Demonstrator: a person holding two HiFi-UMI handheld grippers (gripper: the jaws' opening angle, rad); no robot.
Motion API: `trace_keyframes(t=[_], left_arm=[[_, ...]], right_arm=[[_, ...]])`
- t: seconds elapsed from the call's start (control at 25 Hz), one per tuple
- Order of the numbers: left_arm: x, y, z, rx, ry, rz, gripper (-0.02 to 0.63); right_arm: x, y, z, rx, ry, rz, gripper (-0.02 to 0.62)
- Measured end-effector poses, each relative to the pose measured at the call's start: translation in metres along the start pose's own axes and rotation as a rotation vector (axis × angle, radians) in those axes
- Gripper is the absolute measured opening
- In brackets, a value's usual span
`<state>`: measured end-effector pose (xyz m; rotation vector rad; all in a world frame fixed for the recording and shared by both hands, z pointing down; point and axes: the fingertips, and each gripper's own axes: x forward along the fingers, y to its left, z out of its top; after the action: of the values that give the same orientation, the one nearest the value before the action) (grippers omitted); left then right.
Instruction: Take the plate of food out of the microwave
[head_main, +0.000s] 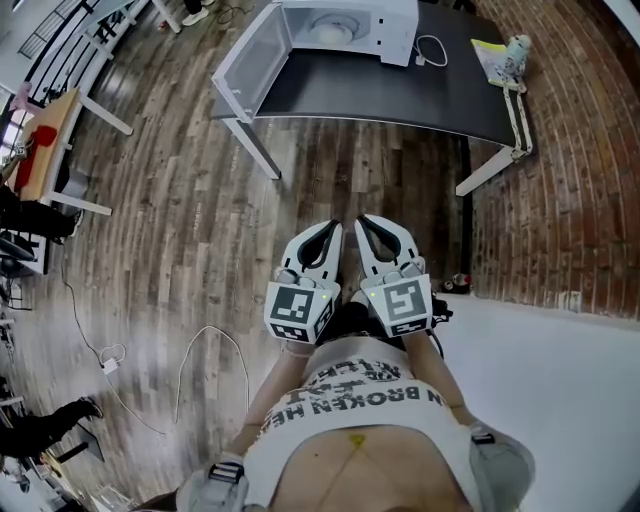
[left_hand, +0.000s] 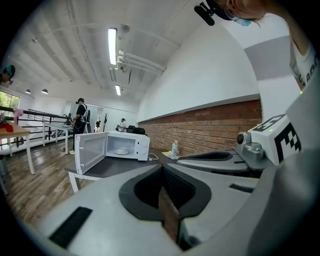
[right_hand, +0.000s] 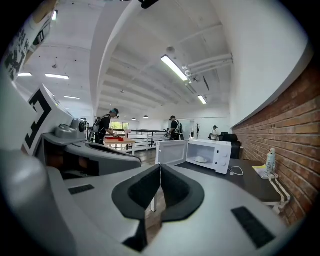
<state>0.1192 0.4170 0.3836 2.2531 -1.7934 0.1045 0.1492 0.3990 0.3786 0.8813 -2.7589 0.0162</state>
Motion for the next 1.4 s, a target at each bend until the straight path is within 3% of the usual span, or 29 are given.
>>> trace_keyframes(t=[0.72, 1.4], left_arm=[[0.102, 0.092, 0.048, 0.046, -0.019, -0.141, 0.008], [0.124, 0.168, 0.053, 0.038, 0.010, -0.208, 0.008]], right_arm=[[0.123, -0.051, 0.030, 0.012, 0.005, -0.107, 0.009], [0.206, -0.040, 0.041, 0.036, 0.024, -0.153, 0.009]])
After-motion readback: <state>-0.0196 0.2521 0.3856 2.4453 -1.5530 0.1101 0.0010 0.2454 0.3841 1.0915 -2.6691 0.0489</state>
